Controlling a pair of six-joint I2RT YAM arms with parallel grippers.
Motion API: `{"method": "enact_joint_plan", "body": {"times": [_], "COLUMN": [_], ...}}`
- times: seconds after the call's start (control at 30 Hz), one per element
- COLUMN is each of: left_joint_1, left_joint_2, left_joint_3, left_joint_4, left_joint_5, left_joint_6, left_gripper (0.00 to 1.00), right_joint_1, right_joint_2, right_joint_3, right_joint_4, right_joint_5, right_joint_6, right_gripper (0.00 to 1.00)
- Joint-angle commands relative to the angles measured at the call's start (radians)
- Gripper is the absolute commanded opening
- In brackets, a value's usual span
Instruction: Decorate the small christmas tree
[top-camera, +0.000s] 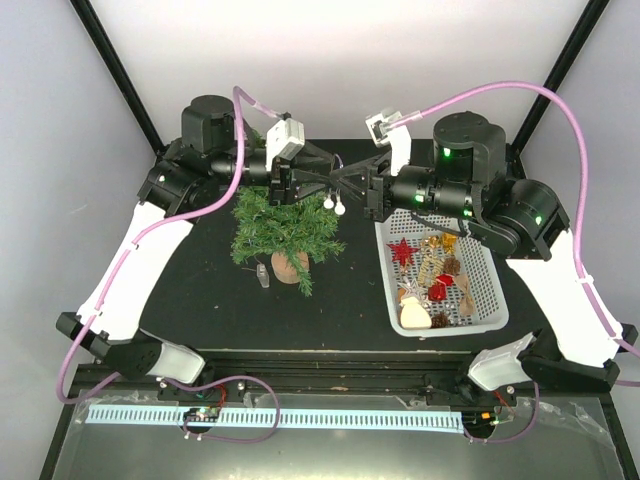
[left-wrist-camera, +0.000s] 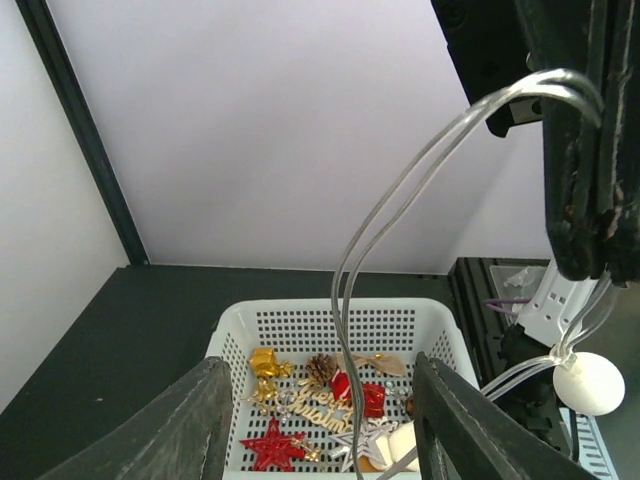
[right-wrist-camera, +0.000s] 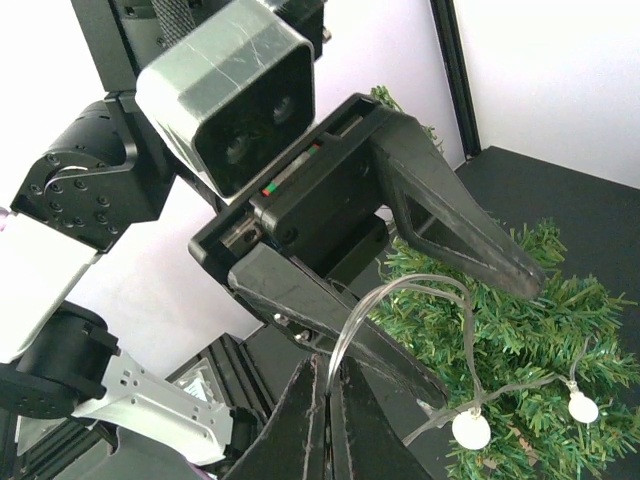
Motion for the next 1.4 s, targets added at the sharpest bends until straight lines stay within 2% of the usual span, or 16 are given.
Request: {"method": "enact_joint_plan", "body": {"times": [0.0,0.3,0.47,0.7,0.77,0.83,0.97,1.37], "left_joint_1": [-0.009,-0.013,-0.020,-0.021,-0.021,-0.022,-0.021,0.016], "left_joint_2": [0.011,0.019,0.023,0.027,0.026,0.027,0.025,-0.052], "left_joint_3": [0.025,-0.005,-0.018,-0.037,-0.044,-0.048,-0.040,0.094], "left_joint_4": [-0.030,-0.059,-0.057,-0.064,-0.066,-0.069,-0.076,-0.165], "left_joint_5": [0.017,0.005,0.009,0.003,0.003,0.005,-0.010,-0.177], "left_joint_6": [0.037,0.077,0.077,0.091,0.096,0.098,0.105,0.194], "left_gripper": [0.49,0.41,0.46,0.42,0.39,0.31,0.02,0.02], "right_joint_1": [0.007,0.007,0.007,0.007,0.007,0.007,0.006,0.007], "right_joint_2": [0.009,0.009,0.015,0.015,0.015,0.015,0.015,-0.006], "right_joint_3": [0.035,0.033,0.034,0.032,0.030,0.030,0.031,-0.025], "right_joint_4": [0.020,0.019,0.019,0.019,0.018,0.016,0.015,0.036], "right_joint_5": [0.001,0.011,0.009,0.012,0.012,0.013,0.018,0.014], "right_joint_6": [-0.008,-0.016,-0.016,-0.018,-0.019,-0.020,-0.024,-0.020], "right_gripper": [0.01,0.01,0.01,0.01,0.01,0.01,0.01,0.01]}}
